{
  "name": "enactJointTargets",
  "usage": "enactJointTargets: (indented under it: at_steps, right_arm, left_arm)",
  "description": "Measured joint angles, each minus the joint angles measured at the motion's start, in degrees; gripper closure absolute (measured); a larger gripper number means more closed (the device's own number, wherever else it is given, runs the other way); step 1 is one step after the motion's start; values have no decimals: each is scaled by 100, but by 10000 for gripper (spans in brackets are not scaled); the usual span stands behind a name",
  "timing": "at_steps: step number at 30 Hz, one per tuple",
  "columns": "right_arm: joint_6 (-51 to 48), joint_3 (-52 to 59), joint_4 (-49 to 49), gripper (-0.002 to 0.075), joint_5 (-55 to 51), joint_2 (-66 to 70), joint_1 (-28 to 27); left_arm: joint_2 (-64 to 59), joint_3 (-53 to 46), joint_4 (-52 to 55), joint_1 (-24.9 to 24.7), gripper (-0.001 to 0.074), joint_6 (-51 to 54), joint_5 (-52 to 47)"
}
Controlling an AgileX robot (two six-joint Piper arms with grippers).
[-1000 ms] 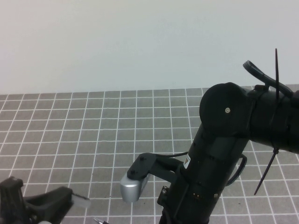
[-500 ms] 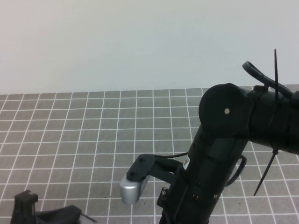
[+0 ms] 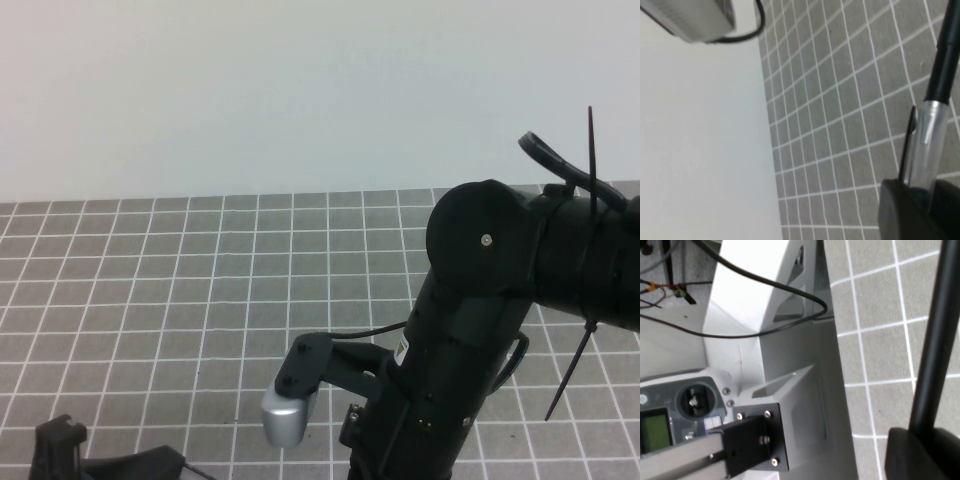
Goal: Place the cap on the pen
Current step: 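Pick up the pen and its cap, cap the pen, and set it down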
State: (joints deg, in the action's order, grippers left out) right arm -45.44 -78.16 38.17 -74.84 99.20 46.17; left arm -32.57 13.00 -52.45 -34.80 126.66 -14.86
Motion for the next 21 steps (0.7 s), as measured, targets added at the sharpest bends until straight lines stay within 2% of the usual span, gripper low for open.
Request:
enactJointTargets:
  at_steps: [6,12,21]
  right_arm:
    - [-31,0,22,729,0,0,0]
    - [-559,0,266,729,0,0,0]
    - [-559,0,354,729,80,0,0]
  left_arm:
    - [0,0,0,-121,734,50,-56]
    - [-10,0,0,-193,734,194,-339]
    - [-10,0,-11,-331,734,238,-447]
